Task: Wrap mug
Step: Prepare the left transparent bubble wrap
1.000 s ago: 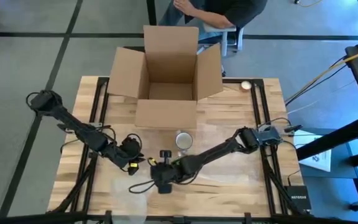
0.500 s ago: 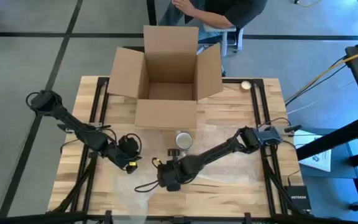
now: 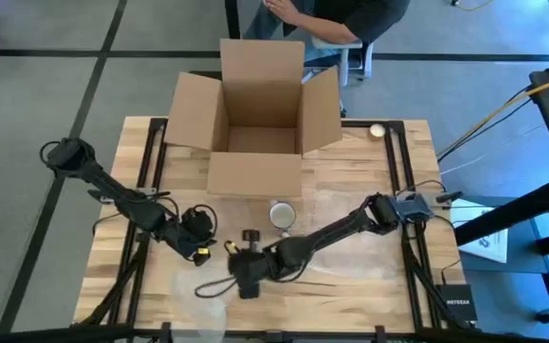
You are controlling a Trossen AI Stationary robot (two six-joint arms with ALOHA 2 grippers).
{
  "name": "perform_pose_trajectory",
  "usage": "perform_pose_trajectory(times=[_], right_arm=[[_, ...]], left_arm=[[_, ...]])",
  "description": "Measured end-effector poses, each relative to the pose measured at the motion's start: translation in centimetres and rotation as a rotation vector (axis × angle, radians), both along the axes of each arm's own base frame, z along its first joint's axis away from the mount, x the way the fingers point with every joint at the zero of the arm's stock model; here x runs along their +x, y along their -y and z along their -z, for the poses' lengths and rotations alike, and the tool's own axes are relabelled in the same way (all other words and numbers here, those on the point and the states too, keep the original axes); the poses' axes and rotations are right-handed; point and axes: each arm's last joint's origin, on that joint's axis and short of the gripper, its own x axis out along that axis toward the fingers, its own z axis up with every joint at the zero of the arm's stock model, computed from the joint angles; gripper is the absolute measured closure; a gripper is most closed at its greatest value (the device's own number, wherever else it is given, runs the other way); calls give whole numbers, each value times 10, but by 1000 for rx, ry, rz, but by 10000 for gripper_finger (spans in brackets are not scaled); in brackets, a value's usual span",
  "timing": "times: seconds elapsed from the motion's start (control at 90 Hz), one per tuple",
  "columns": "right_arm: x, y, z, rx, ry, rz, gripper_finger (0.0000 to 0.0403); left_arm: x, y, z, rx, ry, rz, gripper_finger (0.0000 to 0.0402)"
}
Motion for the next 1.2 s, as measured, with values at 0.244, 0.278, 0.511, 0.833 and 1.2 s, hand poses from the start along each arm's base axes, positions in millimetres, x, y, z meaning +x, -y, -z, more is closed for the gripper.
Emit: perform_pose_trajectory(times=[0.244,0.278,0.511,0.833,1.2], right_arm=[[20,23,13,46,62,32,391],[21,23,24,49,36,27,391],[21,14,37,126,1,-25,391],[-7,-17,35,60,-183,-216,391],[-37,-27,10,151,-381,-383,391]], left_arm=[[-8,-8,15,40,-48,-13,312],[-11,-10,19,44,-62,-25,312],[-24,-22,38,60,-96,-107,312],[-33,-37,51,102,-108,-217,312],[-36,-41,53,144,-98,-273,312]])
